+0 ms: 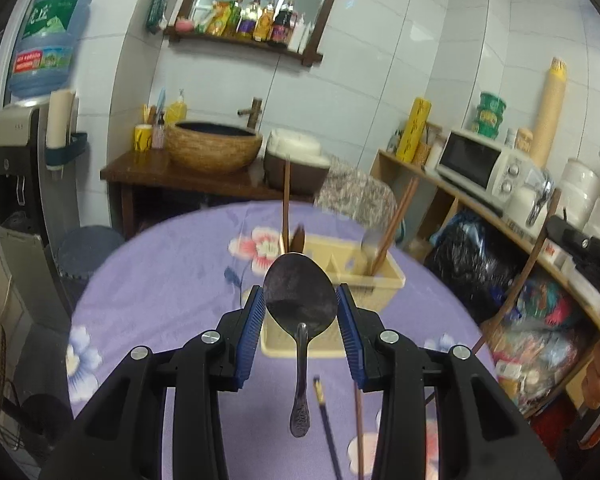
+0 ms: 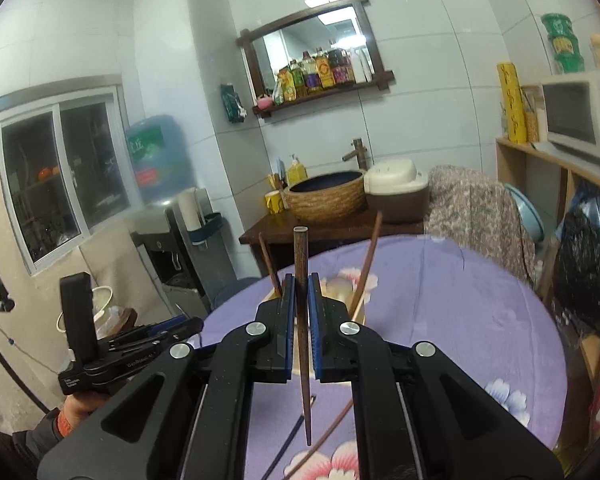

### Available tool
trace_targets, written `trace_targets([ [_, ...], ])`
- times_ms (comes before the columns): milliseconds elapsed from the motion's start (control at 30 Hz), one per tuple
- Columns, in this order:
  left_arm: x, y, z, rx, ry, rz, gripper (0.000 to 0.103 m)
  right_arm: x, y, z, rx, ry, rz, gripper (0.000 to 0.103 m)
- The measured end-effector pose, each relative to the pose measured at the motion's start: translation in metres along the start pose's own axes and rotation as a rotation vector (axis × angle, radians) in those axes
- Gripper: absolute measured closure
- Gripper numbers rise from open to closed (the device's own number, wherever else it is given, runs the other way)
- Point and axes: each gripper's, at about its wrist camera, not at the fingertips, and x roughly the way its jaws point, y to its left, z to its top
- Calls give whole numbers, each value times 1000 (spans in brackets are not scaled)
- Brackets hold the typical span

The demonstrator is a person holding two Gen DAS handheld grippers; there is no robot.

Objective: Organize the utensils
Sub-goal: 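Carry the metal spoon and chopstick over the beige holder and lower them inside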

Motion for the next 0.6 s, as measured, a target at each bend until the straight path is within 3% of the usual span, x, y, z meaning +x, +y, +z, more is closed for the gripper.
trace_targets([
  [133, -4, -10, 52, -12, -76, -32, 66, 10, 6, 46, 7, -54, -12, 96],
  [300, 17, -27, 100, -12, -175, 3, 66, 28, 6, 91, 38, -153, -75, 96],
  [467, 62, -38, 94, 21, -172, 77, 66, 59, 7, 86, 17, -183, -145, 96],
  [600, 88, -33, 68, 33, -112, 113, 66, 88, 0, 53, 8, -119, -174, 96],
])
